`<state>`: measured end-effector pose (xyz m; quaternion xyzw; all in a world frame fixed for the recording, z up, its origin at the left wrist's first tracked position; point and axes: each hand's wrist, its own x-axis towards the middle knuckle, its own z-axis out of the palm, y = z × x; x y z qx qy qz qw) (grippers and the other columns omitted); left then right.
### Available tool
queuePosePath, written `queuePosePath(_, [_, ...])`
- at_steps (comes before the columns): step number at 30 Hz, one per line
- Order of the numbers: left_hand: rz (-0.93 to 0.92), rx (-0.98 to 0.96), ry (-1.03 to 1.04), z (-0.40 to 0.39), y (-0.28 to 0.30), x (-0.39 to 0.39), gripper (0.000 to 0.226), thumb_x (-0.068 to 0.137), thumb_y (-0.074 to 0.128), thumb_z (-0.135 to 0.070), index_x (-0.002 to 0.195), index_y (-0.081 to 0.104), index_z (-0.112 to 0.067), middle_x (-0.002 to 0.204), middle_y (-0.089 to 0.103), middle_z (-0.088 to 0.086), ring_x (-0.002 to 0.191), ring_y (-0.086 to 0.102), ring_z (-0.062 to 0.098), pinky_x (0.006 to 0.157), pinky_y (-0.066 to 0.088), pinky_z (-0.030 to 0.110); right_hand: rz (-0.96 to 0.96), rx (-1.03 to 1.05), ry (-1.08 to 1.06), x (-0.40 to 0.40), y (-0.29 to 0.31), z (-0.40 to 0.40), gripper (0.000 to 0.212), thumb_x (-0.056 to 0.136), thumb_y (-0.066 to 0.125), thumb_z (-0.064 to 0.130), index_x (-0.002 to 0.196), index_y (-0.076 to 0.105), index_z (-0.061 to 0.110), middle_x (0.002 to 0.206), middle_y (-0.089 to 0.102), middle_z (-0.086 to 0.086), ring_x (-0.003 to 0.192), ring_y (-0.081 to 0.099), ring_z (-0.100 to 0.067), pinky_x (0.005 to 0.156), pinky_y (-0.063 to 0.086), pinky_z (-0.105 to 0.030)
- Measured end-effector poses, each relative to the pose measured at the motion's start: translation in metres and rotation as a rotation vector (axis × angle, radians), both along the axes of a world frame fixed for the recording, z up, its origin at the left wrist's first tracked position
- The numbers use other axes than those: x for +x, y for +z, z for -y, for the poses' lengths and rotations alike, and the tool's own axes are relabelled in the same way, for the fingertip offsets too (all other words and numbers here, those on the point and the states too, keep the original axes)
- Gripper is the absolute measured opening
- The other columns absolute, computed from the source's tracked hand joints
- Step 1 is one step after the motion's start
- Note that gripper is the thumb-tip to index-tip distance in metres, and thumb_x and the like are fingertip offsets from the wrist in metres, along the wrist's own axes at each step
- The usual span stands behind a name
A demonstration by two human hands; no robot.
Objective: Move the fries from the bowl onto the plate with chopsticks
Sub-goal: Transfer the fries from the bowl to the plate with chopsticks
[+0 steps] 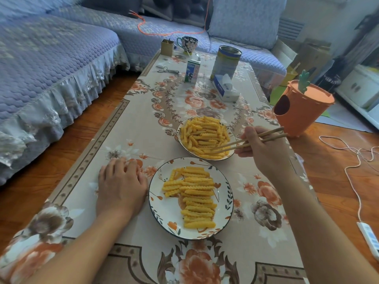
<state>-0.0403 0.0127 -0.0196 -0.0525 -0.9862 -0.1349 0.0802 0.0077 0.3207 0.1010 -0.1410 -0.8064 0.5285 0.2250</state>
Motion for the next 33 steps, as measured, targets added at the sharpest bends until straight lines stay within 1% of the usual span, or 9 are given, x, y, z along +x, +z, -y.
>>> queuePosePath(5, [-0.004, -0.008, 0.002, 0.0, -0.001, 0.0, 0.037, 0.097, 0.051, -0.032, 0.129, 0.062, -0.017, 0.137, 0.057, 0.017, 0.134, 0.045, 0.036, 0.117, 0.031, 0.053, 0.02, -0.007, 0.009, 0.0, -0.001, -0.004, 0.031, 0.105, 0.056, 0.027, 0.094, 0.07, 0.001, 0.075, 0.072, -0.023, 0.062, 0.075, -0.029, 0.058, 0.064, -0.034])
queuePosePath(8, [-0.002, -0.014, -0.002, 0.0, 0.0, 0.0, 0.044, 0.096, 0.04, -0.036, 0.129, 0.061, -0.017, 0.137, 0.058, 0.016, 0.134, 0.045, 0.036, 0.116, 0.032, 0.053, 0.017, -0.04, -0.01, -0.003, -0.003, -0.006, 0.034, 0.105, 0.055, 0.028, 0.096, 0.069, -0.001, 0.077, 0.071, -0.026, 0.059, 0.074, -0.025, 0.057, 0.063, -0.031])
queuePosePath(13, [0.003, -0.014, -0.005, 0.0, 0.002, 0.001, 0.049, 0.093, 0.037, -0.038, 0.129, 0.062, -0.016, 0.137, 0.058, 0.016, 0.133, 0.045, 0.036, 0.116, 0.032, 0.053, -0.063, -0.098, -0.044, 0.006, 0.007, -0.005, 0.036, 0.106, 0.051, 0.029, 0.086, 0.066, 0.004, 0.062, 0.07, -0.013, 0.054, 0.072, -0.024, 0.055, 0.063, -0.036])
queuePosePath(16, [0.013, -0.026, -0.006, 0.001, 0.001, 0.001, 0.046, 0.095, 0.04, -0.037, 0.13, 0.061, -0.016, 0.138, 0.057, 0.016, 0.133, 0.045, 0.036, 0.116, 0.032, 0.053, -0.091, -0.153, 0.007, 0.021, 0.02, 0.001, 0.039, 0.107, 0.048, 0.03, 0.082, 0.065, 0.004, 0.06, 0.07, -0.014, 0.054, 0.072, -0.03, 0.055, 0.064, -0.039])
queuePosePath(19, [0.018, -0.025, -0.004, 0.001, 0.0, 0.0, 0.041, 0.097, 0.045, -0.034, 0.13, 0.061, -0.017, 0.139, 0.057, 0.016, 0.134, 0.045, 0.036, 0.116, 0.031, 0.052, -0.035, -0.153, 0.078, 0.032, 0.024, 0.017, 0.041, 0.106, 0.048, 0.028, 0.084, 0.064, -0.002, 0.061, 0.068, -0.022, 0.054, 0.071, -0.034, 0.054, 0.063, -0.041])
queuePosePath(21, [0.024, -0.019, -0.001, 0.0, 0.0, 0.0, 0.04, 0.097, 0.05, -0.032, 0.132, 0.061, -0.017, 0.141, 0.056, 0.016, 0.136, 0.043, 0.036, 0.118, 0.029, 0.052, 0.007, -0.137, 0.119, 0.034, 0.019, 0.026, 0.044, 0.102, 0.05, 0.033, 0.086, 0.064, -0.006, 0.062, 0.067, -0.025, 0.054, 0.071, -0.036, 0.054, 0.063, -0.042])
queuePosePath(25, [0.001, 0.003, 0.001, 0.0, -0.002, 0.001, 0.044, 0.095, 0.042, -0.034, 0.127, 0.064, -0.014, 0.138, 0.058, 0.018, 0.134, 0.045, 0.037, 0.116, 0.031, 0.054, 0.047, -0.174, 0.141, 0.033, 0.01, 0.03, 0.049, 0.092, 0.054, 0.043, 0.088, 0.064, -0.005, 0.062, 0.07, -0.02, 0.055, 0.072, -0.035, 0.053, 0.062, -0.039])
queuePosePath(29, [-0.002, 0.011, -0.001, 0.0, -0.002, 0.001, 0.05, 0.093, 0.036, -0.037, 0.127, 0.064, -0.014, 0.137, 0.058, 0.018, 0.134, 0.046, 0.038, 0.116, 0.031, 0.054, 0.016, -0.206, 0.096, 0.031, 0.013, 0.018, 0.043, 0.102, 0.051, 0.036, 0.085, 0.065, -0.001, 0.059, 0.068, -0.017, 0.054, 0.071, -0.035, 0.053, 0.063, -0.042])
queuePosePath(33, [-0.005, -0.003, -0.002, 0.001, -0.002, 0.001, 0.05, 0.093, 0.036, -0.038, 0.129, 0.063, -0.015, 0.138, 0.057, 0.018, 0.134, 0.045, 0.037, 0.116, 0.031, 0.054, -0.065, -0.204, -0.022, 0.022, 0.016, 0.0, 0.039, 0.107, 0.05, 0.03, 0.084, 0.066, 0.003, 0.061, 0.07, -0.015, 0.054, 0.071, -0.03, 0.055, 0.063, -0.038])
